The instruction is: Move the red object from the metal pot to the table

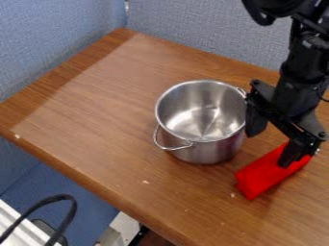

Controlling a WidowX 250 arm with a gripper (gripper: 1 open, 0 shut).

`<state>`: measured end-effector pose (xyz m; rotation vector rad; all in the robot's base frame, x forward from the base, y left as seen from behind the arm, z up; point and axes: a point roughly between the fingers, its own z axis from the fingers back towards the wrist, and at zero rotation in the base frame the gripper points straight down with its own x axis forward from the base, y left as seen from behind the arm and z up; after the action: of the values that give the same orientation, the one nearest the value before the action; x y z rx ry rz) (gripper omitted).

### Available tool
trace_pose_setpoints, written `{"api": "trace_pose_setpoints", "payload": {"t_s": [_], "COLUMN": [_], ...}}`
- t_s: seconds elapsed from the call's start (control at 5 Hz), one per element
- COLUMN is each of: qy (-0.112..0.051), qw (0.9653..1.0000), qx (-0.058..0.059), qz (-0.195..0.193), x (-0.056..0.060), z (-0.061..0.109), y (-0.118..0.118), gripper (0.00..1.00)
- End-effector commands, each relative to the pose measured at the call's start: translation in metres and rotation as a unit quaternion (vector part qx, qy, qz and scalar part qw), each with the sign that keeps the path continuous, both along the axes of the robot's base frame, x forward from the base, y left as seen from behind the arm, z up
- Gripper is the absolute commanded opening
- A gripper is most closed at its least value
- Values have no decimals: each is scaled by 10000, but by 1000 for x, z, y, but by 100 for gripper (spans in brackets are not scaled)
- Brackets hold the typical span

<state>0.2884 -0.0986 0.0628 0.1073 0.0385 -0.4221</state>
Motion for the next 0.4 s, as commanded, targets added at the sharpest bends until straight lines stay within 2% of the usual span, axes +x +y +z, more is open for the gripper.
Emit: {"api": "trace_pose_setpoints", "payload": {"t_s": [0.0, 0.2], "qy": [-423, -421], "qw": [9990, 9987], "qx": [-31, 59], "qz": [165, 264], "x": [13, 15], "z": [23, 21], "y": [7, 12], "gripper": [100, 100]}}
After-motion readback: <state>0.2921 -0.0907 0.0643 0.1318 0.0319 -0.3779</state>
